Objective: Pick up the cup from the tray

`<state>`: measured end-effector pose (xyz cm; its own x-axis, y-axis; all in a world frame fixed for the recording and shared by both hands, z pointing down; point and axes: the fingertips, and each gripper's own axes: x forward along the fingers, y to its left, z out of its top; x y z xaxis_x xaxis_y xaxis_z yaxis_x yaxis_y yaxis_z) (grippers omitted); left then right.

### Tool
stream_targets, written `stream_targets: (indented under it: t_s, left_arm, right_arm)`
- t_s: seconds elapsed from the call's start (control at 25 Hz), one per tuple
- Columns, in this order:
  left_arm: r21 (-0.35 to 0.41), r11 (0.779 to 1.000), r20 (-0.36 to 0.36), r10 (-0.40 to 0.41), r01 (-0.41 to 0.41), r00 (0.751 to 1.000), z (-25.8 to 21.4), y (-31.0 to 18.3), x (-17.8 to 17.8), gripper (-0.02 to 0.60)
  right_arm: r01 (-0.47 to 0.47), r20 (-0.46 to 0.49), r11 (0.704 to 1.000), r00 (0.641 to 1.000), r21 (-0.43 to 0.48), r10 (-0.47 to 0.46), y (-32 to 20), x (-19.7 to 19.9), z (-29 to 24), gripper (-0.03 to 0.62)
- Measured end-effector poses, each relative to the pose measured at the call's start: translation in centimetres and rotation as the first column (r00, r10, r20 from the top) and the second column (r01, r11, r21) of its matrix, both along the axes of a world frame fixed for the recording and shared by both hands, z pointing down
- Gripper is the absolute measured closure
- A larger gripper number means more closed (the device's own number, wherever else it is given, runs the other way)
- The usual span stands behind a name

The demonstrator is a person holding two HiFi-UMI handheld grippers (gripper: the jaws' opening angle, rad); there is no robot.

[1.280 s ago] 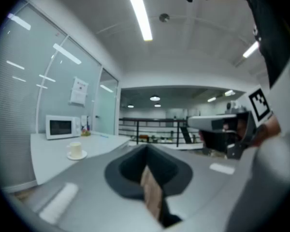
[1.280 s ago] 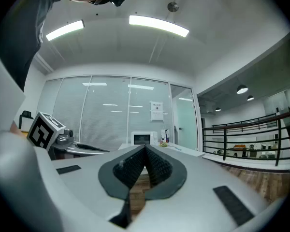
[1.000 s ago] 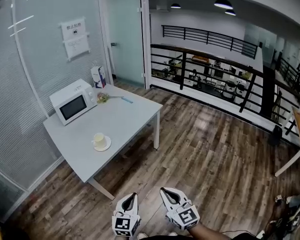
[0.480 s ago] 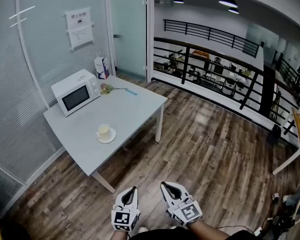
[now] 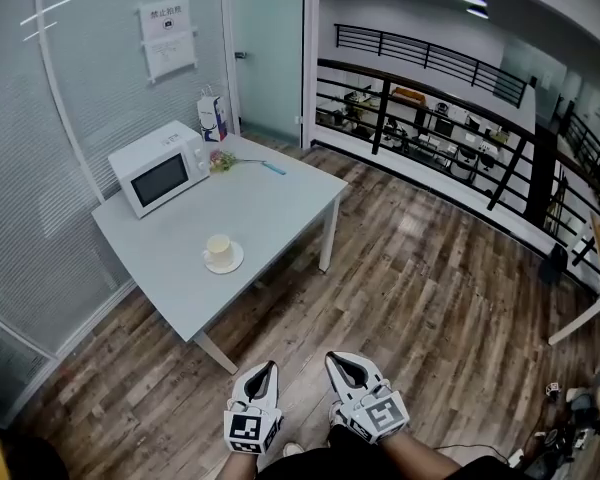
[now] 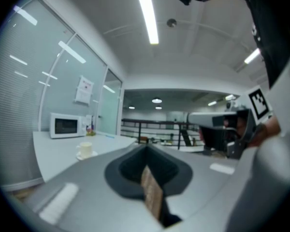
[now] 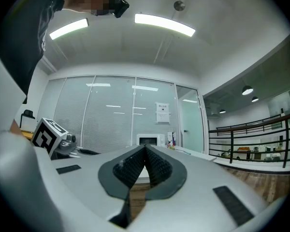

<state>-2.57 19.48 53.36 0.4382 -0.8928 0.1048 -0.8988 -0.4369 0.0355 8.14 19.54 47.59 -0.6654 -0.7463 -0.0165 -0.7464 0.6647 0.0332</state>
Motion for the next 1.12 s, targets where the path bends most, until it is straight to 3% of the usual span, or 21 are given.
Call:
stream_targets:
  t_s: [0.32, 0.68, 1.12]
  left_arm:
    - [-0.015, 0.999, 0.019, -0.050, 0.050, 0.999, 0.1, -5.2, 0.9, 0.578]
    - [0.023, 0.995, 0.053, -0.100, 0.099, 0.994, -1.3, -12.3, 4.6, 0.578]
    - [0.005, 0.986, 0.080, -0.167, 0.167, 0.983, -0.6, -15.9, 5.7, 0.578]
  right_arm:
    - [0.062, 0.026, 0.998, 0.998, 0.018, -0.062, -5.4, 0.6, -0.8, 0.605]
    - [0.124, 0.012, 0.992, 0.992, 0.007, -0.124, -12.5, 3.6, 0.7, 0.605]
    - [0.191, 0.044, 0.982, 0.981, -0.001, -0.191, -17.5, 5.4, 1.0, 0.605]
